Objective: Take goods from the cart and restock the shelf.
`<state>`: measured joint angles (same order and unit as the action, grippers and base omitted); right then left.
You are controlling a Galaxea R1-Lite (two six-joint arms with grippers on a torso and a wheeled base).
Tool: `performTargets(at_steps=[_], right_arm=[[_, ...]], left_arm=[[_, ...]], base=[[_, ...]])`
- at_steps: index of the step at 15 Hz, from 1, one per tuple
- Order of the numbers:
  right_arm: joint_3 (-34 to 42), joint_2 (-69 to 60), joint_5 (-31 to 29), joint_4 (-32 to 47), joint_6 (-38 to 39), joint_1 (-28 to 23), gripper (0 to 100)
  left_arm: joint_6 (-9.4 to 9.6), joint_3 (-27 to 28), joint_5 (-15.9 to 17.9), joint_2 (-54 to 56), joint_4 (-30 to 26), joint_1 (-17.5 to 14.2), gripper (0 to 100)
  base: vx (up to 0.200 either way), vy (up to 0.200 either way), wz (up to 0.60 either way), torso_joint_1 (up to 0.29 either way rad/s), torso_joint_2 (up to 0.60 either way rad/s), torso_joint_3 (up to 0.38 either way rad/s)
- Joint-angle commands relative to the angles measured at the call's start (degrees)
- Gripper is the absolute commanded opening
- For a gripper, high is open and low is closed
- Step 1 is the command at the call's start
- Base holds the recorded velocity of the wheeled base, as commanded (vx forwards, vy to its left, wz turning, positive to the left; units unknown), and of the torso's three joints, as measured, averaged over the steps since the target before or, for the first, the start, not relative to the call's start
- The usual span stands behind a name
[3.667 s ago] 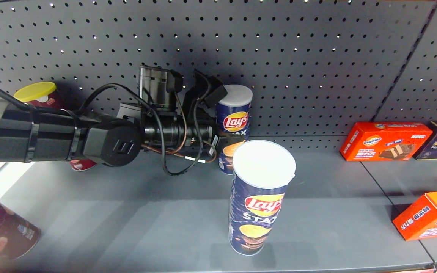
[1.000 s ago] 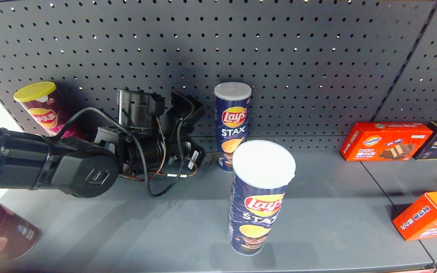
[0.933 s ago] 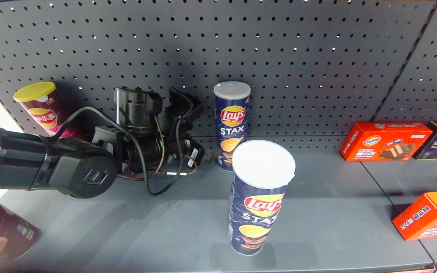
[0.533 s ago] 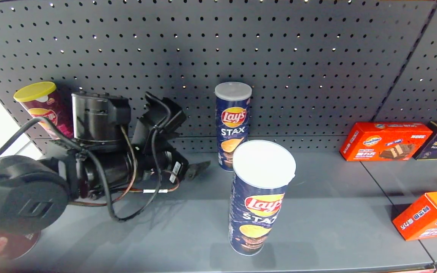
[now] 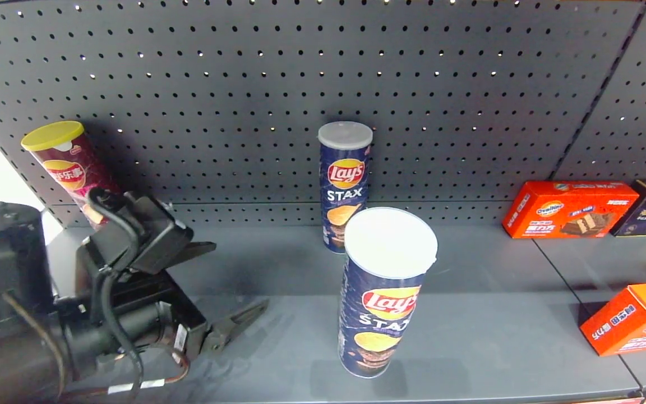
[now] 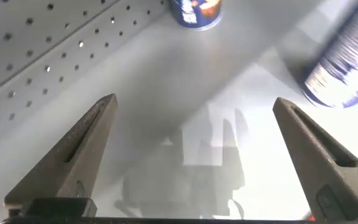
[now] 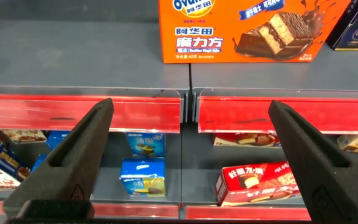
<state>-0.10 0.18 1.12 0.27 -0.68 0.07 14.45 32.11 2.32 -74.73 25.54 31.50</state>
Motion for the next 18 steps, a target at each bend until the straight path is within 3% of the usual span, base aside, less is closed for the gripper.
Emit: performTargets(at_steps=[1,2,5,10,13,15,17,18], right_arm=[[0.0,0.1,0.0,0.0,0.0,0.0,100],[0.0,0.1,0.0,0.0,0.0,0.0,100],[0.0,0.1,0.0,0.0,0.0,0.0,100],[0.0,0.1,0.0,0.0,0.0,0.0,100],[0.0,0.1,0.0,0.0,0.0,0.0,100],[0.0,0.1,0.0,0.0,0.0,0.0,100],[0.0,0.1,0.0,0.0,0.0,0.0,100],[0.0,0.1,0.0,0.0,0.0,0.0,100]], left_arm=[[-0.65,-4.4,-0.4,8.3,0.0,0.7,100],[-2.84,-7.1,-0.2,12.8,0.0,0.9,100],[-6.36,-11.3,-0.1,22.4,-0.2,4.4,100],[-6.54,-20.6,0.0,39.1,-1.5,4.9,100],[-6.89,-24.3,-0.6,53.8,-11.3,4.0,100],[-8.21,-23.6,-0.7,66.1,-24.0,3.8,100],[-8.29,-23.5,-0.8,72.3,-29.1,0.5,100],[-8.47,-24.0,-0.6,73.8,-29.6,-8.0,100]], base=[[0.000,0.000,0.00,0.000,0.00,0.000],[0.000,0.000,0.00,0.000,0.00,0.000],[0.000,0.000,0.00,0.000,0.00,0.000],[0.000,0.000,0.00,0.000,0.00,0.000],[0.000,0.000,0.00,0.000,0.00,0.000],[0.000,0.000,0.00,0.000,0.00,0.000],[0.000,0.000,0.00,0.000,0.00,0.000],[0.000,0.000,0.00,0.000,0.00,0.000]])
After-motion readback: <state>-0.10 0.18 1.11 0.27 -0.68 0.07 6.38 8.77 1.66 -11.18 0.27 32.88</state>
